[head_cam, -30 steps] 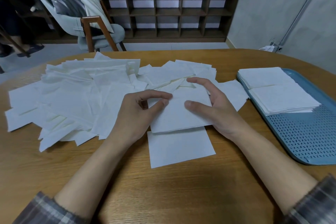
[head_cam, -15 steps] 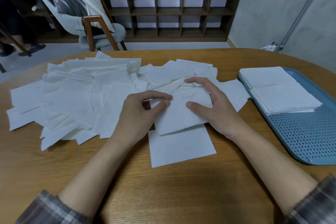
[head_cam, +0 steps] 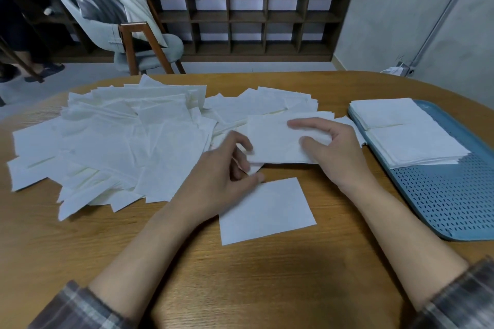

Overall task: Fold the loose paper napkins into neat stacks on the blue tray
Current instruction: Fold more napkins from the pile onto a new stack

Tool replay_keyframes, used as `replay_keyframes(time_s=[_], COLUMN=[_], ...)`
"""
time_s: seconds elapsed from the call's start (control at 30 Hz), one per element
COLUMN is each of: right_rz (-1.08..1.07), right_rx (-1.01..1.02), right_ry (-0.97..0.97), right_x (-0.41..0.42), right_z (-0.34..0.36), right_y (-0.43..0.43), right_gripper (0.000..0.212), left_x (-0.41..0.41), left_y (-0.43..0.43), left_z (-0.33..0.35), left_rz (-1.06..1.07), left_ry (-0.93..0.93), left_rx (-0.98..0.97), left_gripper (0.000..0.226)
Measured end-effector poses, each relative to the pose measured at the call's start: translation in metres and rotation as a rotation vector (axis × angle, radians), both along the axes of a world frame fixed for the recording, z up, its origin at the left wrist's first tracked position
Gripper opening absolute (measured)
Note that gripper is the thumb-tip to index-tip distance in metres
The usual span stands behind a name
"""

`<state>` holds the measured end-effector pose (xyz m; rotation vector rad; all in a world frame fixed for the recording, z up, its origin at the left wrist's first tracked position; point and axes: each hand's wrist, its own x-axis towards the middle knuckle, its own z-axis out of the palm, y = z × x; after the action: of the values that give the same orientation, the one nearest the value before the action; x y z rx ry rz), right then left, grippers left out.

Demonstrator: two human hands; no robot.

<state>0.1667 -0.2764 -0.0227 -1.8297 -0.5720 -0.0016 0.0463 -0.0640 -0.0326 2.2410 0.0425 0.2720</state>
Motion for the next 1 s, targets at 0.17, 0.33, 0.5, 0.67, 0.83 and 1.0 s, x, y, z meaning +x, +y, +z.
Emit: replay_keyframes(time_s=[0.17, 0.33, 0.5, 0.67, 0.83, 1.0], right_rz=[0.005, 0.084, 0.281, 0.295, 0.214, 0.327], right_rx=[-0.010, -0.014, 0.061, 0.017, 0.194, 0.169], right_ry=[-0.002, 0.014, 0.164, 0.176, 0.306, 0.269], right_x=[0.003, 0.000, -0.007, -0.017, -0.008, -0.013], right_z=[-0.005, -0.003, -0.001, -0.008, -0.008, -0.009], right_y=[0.001, 0.002, 0.004, 0.013, 0.007, 0.011], right_gripper=[0.042, 0.031, 0.041, 0.012, 0.015, 0.037], left_x=[-0.001, -0.004, -0.007, -0.003, 0.001, 0.001], left_y=[0.001, -0.002, -0.005, -0.001, 0.005, 0.003], left_z=[-0.001, 0.005, 0.014, 0.012, 0.013, 0.011], left_rz=[-0.139, -0.185, -0.066, 0.062, 0.104, 0.139], left_ry=[0.103, 0.081, -0.068, -0.166, -0.182, -0.118], left_rx=[0.171, 0.047, -0.187, -0.240, -0.313, -0.443], left_gripper=[0.023, 0.006, 0.005, 0.021, 0.017, 0.009])
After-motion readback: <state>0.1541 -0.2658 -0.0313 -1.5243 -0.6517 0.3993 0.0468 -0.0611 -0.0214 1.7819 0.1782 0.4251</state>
